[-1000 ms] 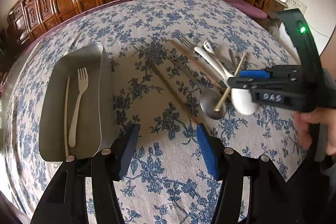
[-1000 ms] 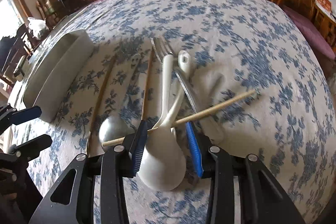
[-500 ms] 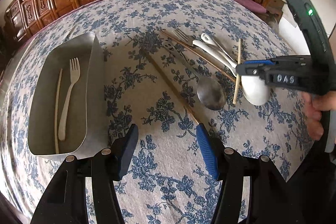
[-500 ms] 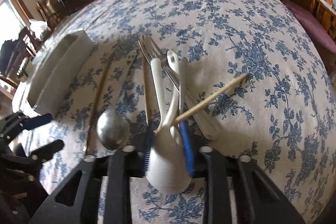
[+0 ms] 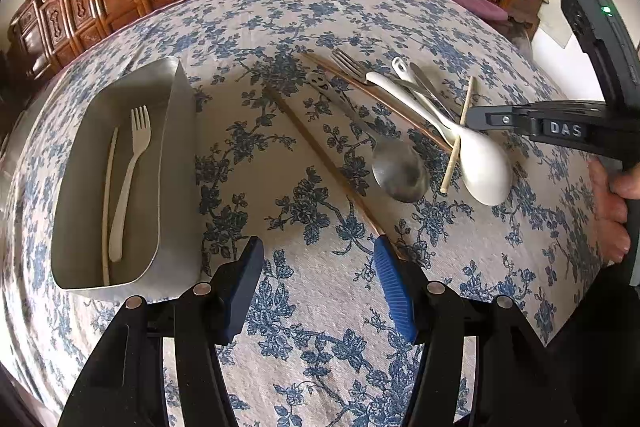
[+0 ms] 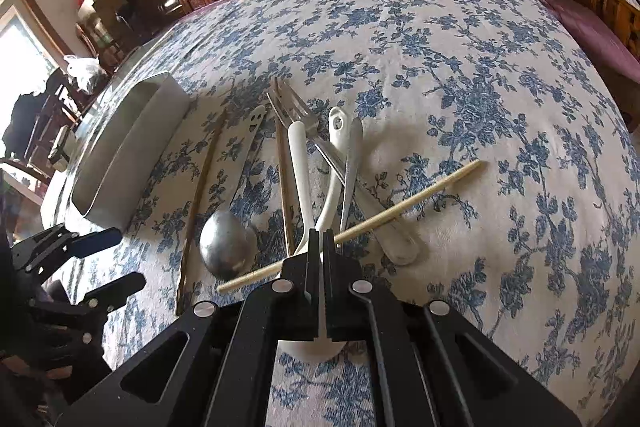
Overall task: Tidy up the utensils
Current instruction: 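Lift the white ladle with the right tool while the left tool grasps a wooden chopstick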
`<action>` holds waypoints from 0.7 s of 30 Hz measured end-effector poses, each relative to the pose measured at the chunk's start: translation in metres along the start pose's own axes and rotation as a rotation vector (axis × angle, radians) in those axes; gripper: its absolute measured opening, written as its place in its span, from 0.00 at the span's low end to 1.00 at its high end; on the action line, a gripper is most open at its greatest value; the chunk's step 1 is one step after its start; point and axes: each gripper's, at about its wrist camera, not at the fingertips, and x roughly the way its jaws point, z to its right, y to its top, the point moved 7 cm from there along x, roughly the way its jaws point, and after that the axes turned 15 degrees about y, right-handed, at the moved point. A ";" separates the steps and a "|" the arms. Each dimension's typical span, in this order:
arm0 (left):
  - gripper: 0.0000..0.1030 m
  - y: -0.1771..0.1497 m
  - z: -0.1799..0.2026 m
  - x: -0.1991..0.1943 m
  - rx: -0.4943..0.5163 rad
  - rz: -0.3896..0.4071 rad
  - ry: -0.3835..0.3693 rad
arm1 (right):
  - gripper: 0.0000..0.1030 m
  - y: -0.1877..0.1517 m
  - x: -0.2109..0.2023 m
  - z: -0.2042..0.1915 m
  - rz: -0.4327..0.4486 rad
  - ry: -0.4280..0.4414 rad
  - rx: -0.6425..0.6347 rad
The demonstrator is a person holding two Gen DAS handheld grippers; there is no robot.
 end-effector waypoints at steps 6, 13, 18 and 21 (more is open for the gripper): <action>0.53 0.004 0.005 0.004 -0.013 -0.001 -0.012 | 0.34 -0.011 -0.010 0.002 0.017 0.002 0.019; 0.53 0.007 0.007 0.007 -0.025 -0.007 -0.030 | 0.45 -0.025 -0.007 0.004 -0.008 0.029 0.039; 0.53 0.006 0.007 0.009 -0.027 -0.014 -0.029 | 0.45 -0.032 0.006 -0.002 -0.051 0.035 0.023; 0.53 0.005 0.006 0.009 -0.029 -0.016 -0.028 | 0.42 -0.031 0.005 -0.005 -0.049 0.040 0.019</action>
